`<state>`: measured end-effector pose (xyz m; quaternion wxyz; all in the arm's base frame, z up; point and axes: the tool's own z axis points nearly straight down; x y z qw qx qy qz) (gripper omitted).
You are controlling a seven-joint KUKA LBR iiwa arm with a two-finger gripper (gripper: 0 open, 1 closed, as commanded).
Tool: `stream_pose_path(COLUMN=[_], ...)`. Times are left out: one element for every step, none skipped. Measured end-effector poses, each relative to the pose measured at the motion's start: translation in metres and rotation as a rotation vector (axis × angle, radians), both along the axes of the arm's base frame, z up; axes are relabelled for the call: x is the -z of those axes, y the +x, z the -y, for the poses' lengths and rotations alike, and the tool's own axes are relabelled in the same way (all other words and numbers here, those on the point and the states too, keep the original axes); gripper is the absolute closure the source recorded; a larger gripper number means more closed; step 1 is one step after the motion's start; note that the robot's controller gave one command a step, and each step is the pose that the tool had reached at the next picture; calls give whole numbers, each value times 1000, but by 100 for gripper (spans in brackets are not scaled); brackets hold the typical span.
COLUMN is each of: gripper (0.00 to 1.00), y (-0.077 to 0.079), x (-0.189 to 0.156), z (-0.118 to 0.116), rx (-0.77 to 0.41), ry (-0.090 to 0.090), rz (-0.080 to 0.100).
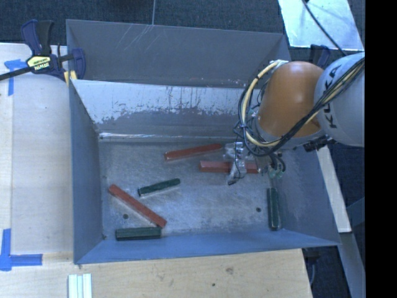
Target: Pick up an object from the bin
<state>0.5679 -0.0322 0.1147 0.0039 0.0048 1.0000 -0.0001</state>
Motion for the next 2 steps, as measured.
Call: stream_pose_path(gripper=[100, 100], y=[2, 3], x=[-38, -66], z=[0, 1], rx=[1, 2], ry=[0, 0], rz=[0, 0])
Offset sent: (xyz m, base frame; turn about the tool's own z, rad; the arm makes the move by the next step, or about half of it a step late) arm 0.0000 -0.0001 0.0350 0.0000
